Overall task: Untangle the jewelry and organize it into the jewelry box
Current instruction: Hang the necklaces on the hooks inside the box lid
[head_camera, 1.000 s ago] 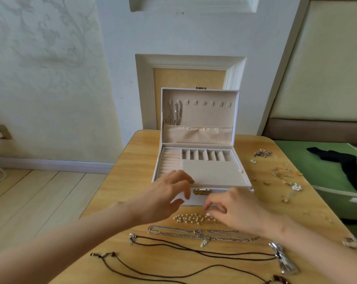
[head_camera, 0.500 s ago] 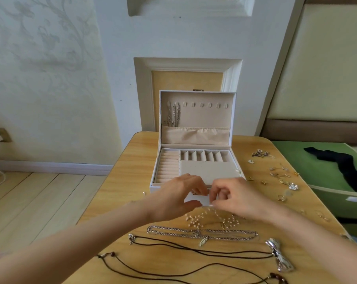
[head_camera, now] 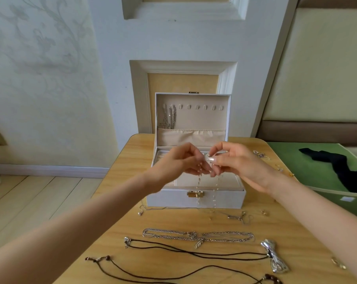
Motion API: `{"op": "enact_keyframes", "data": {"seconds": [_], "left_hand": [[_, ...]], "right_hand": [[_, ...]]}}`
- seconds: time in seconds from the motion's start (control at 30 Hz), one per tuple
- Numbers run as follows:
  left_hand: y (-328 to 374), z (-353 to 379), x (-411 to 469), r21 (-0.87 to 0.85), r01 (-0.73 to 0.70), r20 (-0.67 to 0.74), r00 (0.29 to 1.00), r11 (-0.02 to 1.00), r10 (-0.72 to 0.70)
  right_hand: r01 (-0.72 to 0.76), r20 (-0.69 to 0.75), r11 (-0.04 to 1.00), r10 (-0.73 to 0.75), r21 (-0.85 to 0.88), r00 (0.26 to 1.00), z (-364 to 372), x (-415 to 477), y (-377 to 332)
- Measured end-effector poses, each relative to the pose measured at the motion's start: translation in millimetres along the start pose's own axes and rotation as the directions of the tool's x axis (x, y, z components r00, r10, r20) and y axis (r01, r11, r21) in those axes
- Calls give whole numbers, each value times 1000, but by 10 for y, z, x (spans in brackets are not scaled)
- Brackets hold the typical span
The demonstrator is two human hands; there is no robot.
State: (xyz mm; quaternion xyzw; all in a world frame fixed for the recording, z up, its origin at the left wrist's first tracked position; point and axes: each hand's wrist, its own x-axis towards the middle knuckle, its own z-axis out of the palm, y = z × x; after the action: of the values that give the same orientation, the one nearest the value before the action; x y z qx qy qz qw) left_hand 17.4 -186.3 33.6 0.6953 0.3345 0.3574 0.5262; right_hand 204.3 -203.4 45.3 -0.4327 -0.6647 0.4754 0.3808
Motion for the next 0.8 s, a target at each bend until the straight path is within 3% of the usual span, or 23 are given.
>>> {"op": "enact_keyframes", "data": {"seconds": [0.23, 0.43, 0.53, 0.6, 0.67, 0.73, 0.8], "left_hand": [[27, -240, 160, -472, -33, -314, 940, 881, -133], [-91, -455, 360, -686, -74, -436, 839, 724, -327], [-142, -437, 393, -540, 74, -472, 798, 838, -375], [-188, -397, 410, -206, 235, -559, 768, 950, -311], [-206, -354, 416, 189, 256, -620, 780, 948, -87], [-171, -291, 434, 366, 152, -481, 875, 918, 47], [-101, -220, 476, 257, 79, -220, 975, 963, -21]], "right_hand": [[-23, 22, 991, 20, 131, 1000, -77, 66, -66], [-9, 12, 960, 6, 278, 1000, -190, 108, -49], [40, -64, 970, -26, 239, 998, -231, 172, -40], [58, -111, 990, -44, 128, 993, -264, 259, -37], [41, -112, 999, -41, -2, 993, -271, 374, -35], [3, -71, 989, -14, -150, 997, -227, 508, -28], [-21, -21, 959, 16, -282, 1000, -149, 642, -7]]}}
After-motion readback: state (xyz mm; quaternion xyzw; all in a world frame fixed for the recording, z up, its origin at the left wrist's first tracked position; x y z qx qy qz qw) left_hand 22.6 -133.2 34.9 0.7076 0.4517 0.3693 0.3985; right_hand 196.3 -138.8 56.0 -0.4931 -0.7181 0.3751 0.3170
